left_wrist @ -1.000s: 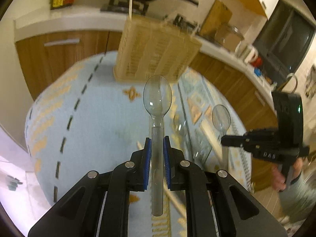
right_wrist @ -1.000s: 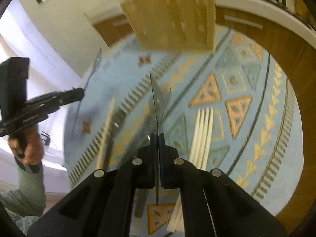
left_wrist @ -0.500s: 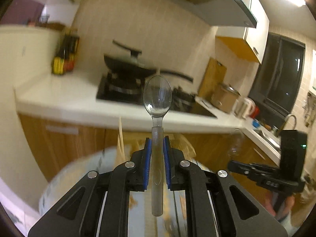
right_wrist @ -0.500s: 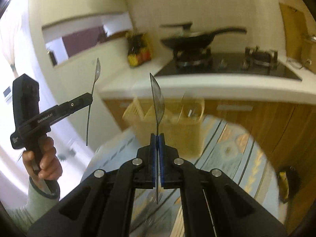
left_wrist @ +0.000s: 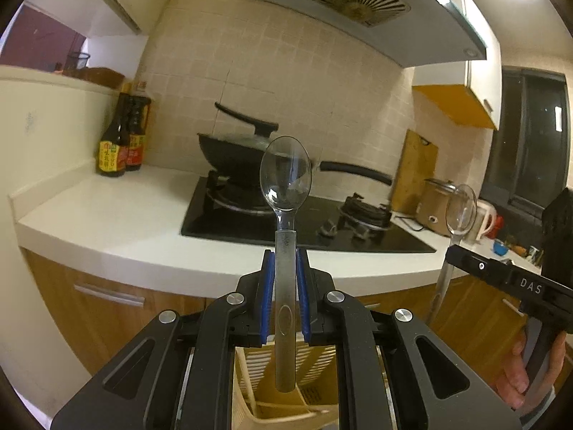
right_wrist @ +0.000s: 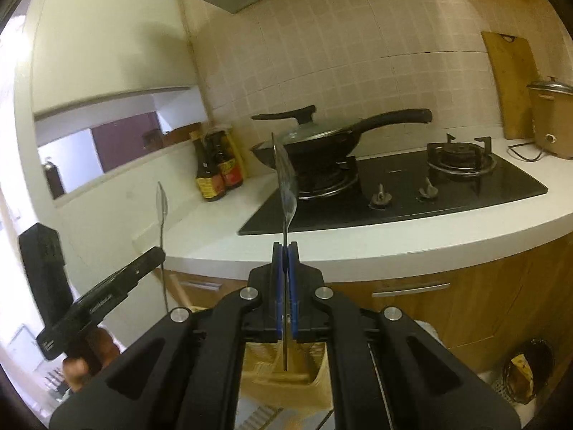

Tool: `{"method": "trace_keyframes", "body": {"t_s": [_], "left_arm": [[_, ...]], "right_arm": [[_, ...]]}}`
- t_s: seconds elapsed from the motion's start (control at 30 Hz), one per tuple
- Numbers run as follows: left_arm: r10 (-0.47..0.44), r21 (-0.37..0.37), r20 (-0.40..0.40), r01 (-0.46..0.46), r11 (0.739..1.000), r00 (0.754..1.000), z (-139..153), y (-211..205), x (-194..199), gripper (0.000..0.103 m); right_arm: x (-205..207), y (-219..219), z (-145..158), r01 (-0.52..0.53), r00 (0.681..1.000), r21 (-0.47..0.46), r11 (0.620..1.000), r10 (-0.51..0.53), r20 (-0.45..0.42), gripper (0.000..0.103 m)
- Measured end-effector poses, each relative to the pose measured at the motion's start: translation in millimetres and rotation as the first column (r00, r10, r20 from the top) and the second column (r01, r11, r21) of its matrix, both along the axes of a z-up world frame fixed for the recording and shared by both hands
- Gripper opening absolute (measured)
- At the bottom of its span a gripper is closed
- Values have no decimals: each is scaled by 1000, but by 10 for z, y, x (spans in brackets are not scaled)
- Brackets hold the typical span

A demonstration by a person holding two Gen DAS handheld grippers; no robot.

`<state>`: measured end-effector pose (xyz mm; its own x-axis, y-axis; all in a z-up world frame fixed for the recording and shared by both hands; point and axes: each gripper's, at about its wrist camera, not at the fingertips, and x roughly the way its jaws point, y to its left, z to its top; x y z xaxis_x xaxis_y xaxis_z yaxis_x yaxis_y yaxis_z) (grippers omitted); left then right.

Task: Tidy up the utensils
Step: 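Carry both spoons to the beige holder and release them inside, then lower both tools back toward the remaining chopsticks and spoons on the table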

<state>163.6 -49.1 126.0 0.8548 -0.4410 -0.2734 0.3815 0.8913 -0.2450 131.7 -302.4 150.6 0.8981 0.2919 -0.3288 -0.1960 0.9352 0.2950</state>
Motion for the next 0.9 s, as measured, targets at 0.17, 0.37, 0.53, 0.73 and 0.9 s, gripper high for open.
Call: {"method": "trace_keyframes", "body": {"t_s": [0.17,0.37,0.53,0.73,0.9], "left_arm": [[20,17,-4,-20,1000,1000,-229,-22,65,11],[-4,2,-49,4,1000,999,-391,71,-46,38],[-26,-23,-90,24,999,996,-405,246,-280,50],[-60,-13,-158,59,998,986,-385,413,-676,65],[-32,93,-281,60,994,959,-466,423,-993,67]], "right_arm": [[88,97,-177,16,1000,-43,999,-15,3,1],[-30,163,-313,-13,1000,-75,997,11,-24,4],[-282,155,-380,-37,997,-76,996,31,-71,14],[-724,183,-417,-64,991,-66,996,55,-122,33],[-1111,255,-434,-84,980,-51,995,73,-187,50]]}}
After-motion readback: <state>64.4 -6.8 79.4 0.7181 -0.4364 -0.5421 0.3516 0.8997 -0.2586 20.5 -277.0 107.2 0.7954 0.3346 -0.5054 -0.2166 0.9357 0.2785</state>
